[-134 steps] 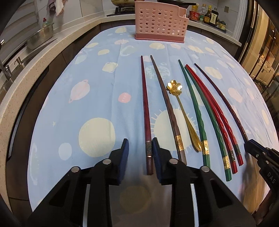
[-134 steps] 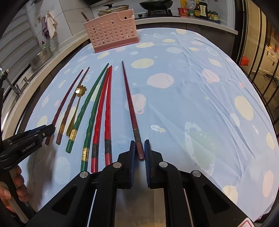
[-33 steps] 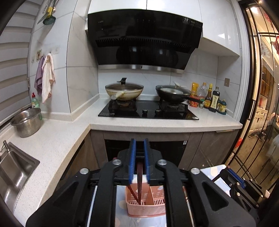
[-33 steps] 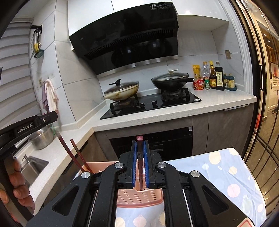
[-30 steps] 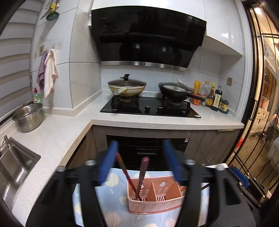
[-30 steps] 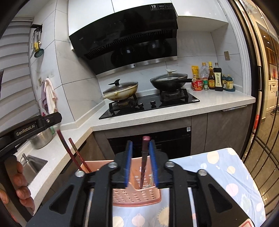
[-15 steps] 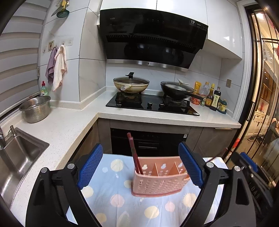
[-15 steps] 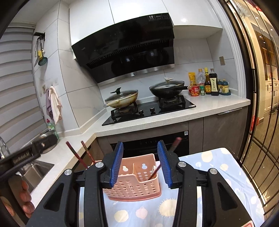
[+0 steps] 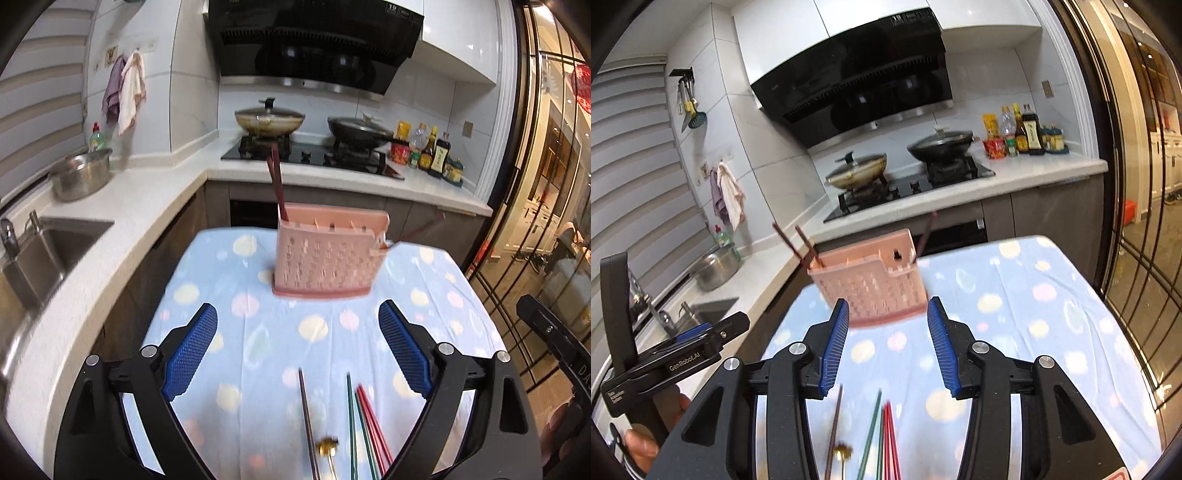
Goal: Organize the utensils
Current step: 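Open both grippers to drop the chopsticks into the holder, withdraw, then grasp the brown chopstick with the left gripper while the right gripper grasps a red chopstick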
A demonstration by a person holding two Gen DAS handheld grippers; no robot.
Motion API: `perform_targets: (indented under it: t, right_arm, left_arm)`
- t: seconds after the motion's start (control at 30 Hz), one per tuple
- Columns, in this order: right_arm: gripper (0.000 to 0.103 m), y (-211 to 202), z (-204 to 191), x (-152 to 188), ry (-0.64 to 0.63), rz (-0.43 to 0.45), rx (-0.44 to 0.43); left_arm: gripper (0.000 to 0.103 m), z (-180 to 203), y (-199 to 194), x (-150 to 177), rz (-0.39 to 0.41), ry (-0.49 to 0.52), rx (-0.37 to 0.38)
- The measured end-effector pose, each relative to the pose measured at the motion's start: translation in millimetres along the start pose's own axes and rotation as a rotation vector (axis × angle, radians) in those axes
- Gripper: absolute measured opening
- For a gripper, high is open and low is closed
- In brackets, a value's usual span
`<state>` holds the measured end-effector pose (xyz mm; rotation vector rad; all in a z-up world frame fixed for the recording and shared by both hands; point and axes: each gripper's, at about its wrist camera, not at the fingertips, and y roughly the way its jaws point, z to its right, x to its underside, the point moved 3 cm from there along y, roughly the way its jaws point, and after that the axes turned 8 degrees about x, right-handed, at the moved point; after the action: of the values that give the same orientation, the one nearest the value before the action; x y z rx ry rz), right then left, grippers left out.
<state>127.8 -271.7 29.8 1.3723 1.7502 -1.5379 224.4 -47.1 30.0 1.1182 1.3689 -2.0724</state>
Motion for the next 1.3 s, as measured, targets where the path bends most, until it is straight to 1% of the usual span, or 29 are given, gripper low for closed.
perform_targets:
  t: [0.13,0.27,0.4,0.5,0.57,0.67,0.8,0.97,1.03,1.1,1.3]
  right_arm:
    - [0.043,-18,9,42,-0.003,-0.079,0.003]
    - [0.043,-27,13,87,-0.024,-0.184,0.006]
    - [0.043,-37,16,132,-0.053,-0.272,0.014]
    - [0.043,-39,20,160,-0.064,-0.332,0.021]
    - [0.043,-39,20,173,-0.065,-0.355,0.025]
    - [0.043,-39,19,187,-0.103,-0.370,0.044]
    - [0.043,-32,15,202,-0.136,-0.408,0.048]
    - [0.041,-24,15,211,-0.150,-0.436,0.057]
    - [0.038,-21,15,213,-0.157,-0.444,0.063]
    - [0.033,-20,15,216,-0.162,-0.453,0.063]
    - [0.027,-15,15,221,-0.171,-0.469,0.068]
  left_arm:
    - [0.085,-3,-7,48,-0.075,-0.046,0.016]
    - [0.085,-6,-14,84,-0.132,-0.081,0.019]
    - [0.085,-3,-22,121,-0.188,-0.064,0.004]
    - [0.085,-3,-23,149,-0.236,-0.055,-0.008]
    - [0.085,-4,-21,165,-0.270,-0.050,-0.014]
    - [0.085,-3,-20,187,-0.312,-0.043,-0.014]
    - [0.084,0,-18,200,-0.336,-0.016,-0.032]
    - [0.083,0,-13,205,-0.347,-0.020,-0.032]
    - [0.082,1,-12,206,-0.345,-0.011,-0.035]
    - [0.080,1,-11,208,-0.348,-0.011,-0.030]
    - [0.073,1,-3,214,-0.368,-0.006,-0.028]
